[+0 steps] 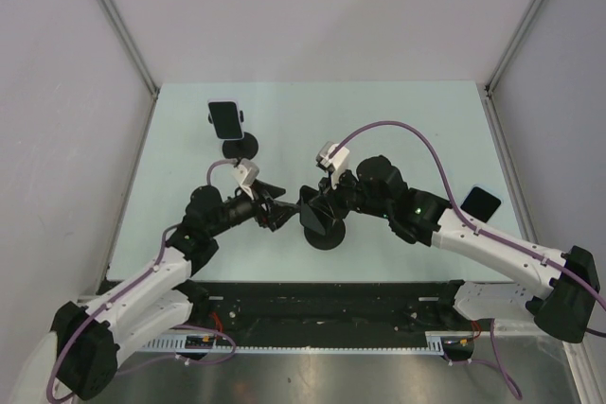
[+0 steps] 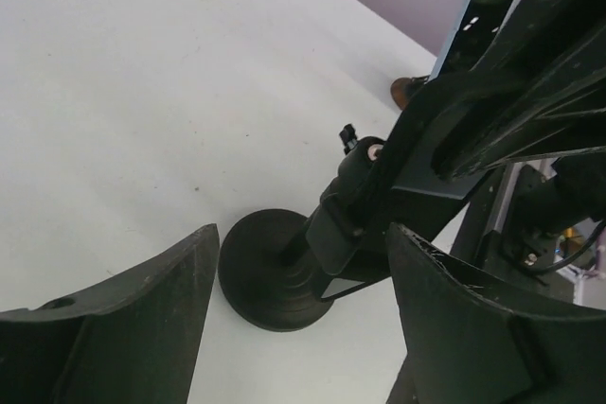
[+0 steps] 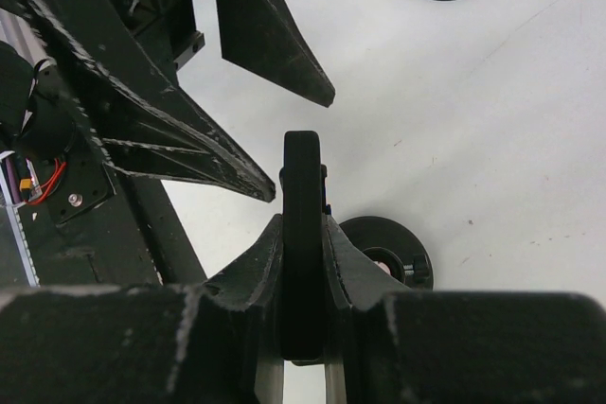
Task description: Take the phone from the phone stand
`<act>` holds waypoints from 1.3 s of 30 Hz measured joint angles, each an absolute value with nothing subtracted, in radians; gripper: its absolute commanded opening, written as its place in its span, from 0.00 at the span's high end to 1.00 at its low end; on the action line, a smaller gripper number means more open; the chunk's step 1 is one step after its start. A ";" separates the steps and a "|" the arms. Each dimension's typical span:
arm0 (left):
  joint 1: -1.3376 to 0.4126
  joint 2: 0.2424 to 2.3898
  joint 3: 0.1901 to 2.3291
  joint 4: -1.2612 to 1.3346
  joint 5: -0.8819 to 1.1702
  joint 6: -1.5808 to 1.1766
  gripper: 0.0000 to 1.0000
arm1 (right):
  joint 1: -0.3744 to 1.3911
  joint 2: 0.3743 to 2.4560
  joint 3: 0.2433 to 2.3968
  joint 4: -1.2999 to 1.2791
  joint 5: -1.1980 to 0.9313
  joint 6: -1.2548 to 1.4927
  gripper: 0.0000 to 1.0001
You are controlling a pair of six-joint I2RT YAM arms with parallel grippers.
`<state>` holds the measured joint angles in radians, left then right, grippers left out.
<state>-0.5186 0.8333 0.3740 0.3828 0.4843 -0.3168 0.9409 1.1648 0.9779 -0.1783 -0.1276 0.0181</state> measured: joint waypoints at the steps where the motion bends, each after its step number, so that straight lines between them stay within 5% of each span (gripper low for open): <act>1: -0.520 0.841 0.374 0.382 0.484 -0.310 0.27 | 0.941 1.165 0.978 -0.178 -0.127 0.019 1.00; 8: -0.527 0.957 0.391 0.379 0.528 -0.259 0.37 | 0.941 1.165 0.978 -0.177 -0.130 0.019 1.00; 12: -0.531 0.986 0.408 0.380 0.567 -0.242 0.51 | 0.941 1.165 0.978 -0.176 -0.129 0.015 1.00; 25: -0.547 0.967 0.412 0.358 0.579 -0.228 0.67 | 0.943 1.167 0.978 -0.176 -0.177 -0.039 1.00; 32: -0.524 0.973 0.414 0.355 0.608 -0.284 0.95 | 0.943 1.169 0.978 -0.177 -0.194 -0.071 1.00; 39: -0.455 0.994 0.415 0.354 0.690 -0.389 1.00 | 0.943 1.174 0.978 -0.166 -0.200 -0.099 1.00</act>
